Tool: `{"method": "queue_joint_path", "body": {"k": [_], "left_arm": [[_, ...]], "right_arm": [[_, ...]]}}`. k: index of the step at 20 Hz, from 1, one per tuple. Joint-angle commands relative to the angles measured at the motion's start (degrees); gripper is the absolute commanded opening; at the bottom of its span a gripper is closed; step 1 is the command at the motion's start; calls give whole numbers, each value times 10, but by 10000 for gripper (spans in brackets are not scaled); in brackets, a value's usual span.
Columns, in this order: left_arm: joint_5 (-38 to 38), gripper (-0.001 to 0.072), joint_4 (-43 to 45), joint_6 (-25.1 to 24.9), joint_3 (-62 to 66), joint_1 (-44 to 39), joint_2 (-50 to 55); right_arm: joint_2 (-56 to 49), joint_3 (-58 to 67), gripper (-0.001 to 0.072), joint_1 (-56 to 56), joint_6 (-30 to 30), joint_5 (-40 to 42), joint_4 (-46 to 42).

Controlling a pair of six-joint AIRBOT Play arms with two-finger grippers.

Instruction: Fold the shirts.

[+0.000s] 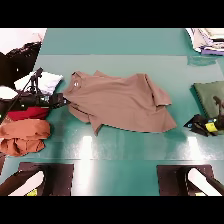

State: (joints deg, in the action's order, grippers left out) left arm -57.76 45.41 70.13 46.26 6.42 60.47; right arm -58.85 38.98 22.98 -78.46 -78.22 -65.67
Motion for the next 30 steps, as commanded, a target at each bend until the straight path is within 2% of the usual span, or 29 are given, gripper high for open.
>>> {"method": "queue_joint_path", "body": {"k": [1, 6, 10, 11, 13, 14, 15, 18, 23, 30], "left_arm": [[-4, 26, 5, 0, 13, 2, -1], [-4, 26, 5, 4, 13, 2, -1], [-9, 26, 5, 4, 13, 2, -1], [-12, 26, 5, 4, 13, 2, -1], [-22, 26, 5, 4, 13, 2, -1], [-28, 25, 5, 5, 13, 2, -1], [-30, 25, 8, 8, 14, 2, -4], [-36, 25, 34, 35, 52, 2, -35], [-73, 25, 43, 50, 307, 2, -83], [-58, 25, 44, 61, 756, 2, -90]], "right_arm": [[-28, -73, 433, 68, 54, 33, 85], [-87, -78, 432, 11, 65, 90, 147], [-104, -78, 407, -66, 63, 143, 151], [-104, -78, 281, -81, 63, 151, 150], [-104, -74, 135, -101, 63, 157, 148], [-102, -67, 33, -108, 66, 152, 145], [-94, -57, 14, -112, 66, 149, 145], [-29, 14, 13, -118, 65, 140, 147], [89, 264, 13, -104, 64, 146, 147], [153, 615, 13, -29, 65, 181, 145]]}}
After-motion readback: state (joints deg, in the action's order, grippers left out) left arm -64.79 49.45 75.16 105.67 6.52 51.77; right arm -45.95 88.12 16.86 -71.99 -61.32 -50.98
